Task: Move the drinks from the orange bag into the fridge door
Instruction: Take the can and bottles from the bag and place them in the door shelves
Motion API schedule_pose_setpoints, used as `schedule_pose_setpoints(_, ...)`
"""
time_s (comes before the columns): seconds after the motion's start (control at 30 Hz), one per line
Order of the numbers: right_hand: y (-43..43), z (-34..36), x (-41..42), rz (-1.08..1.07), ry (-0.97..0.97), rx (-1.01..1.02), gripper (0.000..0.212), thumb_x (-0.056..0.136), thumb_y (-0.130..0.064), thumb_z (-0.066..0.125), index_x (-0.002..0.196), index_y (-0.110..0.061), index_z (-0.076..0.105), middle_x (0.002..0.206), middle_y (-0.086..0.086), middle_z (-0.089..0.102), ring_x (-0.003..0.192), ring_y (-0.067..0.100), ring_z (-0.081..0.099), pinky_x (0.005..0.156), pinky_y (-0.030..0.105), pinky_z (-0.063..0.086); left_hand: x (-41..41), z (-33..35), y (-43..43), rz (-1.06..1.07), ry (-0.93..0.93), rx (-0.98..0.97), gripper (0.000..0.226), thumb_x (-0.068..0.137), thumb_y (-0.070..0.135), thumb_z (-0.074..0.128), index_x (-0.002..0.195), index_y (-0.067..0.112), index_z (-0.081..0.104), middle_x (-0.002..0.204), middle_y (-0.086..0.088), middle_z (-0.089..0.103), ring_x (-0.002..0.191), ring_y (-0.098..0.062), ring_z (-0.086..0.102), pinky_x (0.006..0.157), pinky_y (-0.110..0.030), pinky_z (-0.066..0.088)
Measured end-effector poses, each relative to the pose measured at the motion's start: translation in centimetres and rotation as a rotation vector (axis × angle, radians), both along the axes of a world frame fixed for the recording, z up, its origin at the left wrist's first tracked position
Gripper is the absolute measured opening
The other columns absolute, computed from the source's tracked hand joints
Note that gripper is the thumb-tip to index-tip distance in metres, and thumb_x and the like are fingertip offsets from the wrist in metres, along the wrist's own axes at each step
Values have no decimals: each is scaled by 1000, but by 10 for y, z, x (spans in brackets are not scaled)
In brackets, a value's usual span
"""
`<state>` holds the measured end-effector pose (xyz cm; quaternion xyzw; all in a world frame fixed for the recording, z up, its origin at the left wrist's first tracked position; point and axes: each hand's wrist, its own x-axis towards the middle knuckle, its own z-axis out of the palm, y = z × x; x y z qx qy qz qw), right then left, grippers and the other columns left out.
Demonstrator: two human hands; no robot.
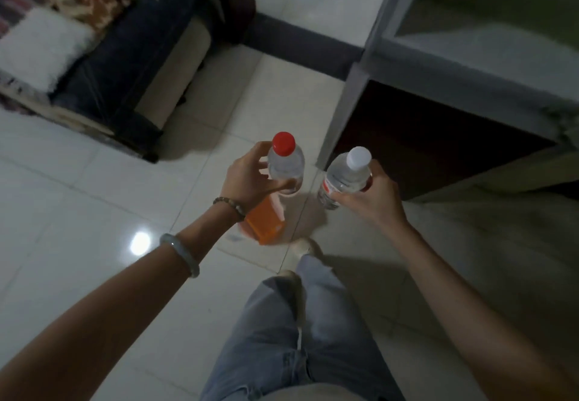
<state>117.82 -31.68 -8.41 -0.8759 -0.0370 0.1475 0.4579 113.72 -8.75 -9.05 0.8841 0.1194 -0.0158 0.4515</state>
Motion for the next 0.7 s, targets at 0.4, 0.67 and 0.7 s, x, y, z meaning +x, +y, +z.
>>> schedule_pose_setpoints(0.4,-158,84,-69,-522,-99,-3,66,57,-29,85,114,-20,53,102,-8,60,95,11,58,80,29,49,39,82,-159,-584,-155,-15,63,61,35,82,116,21,55,99,10,63,86,-8,61,75,-18,48)
schedule_pose_setpoints(0.67,-288,128,-130,-846,-180,58,53,52,-32,87,95,-33,57,88,-19,65,85,-2,61,72,21,48,53,121,-321,-889,-257,-116,70,53,55,76,114,25,57,103,13,66,92,0,62,83,-25,52)
schedule_pose_setpoints(0.7,-306,133,-135,-886,-188,67,53,47,-36,87,92,-32,58,86,-18,66,83,0,63,72,23,50,54,125,-343,-911,-270,-125,69,53,54,76,113,24,58,103,12,67,92,0,62,83,-27,53)
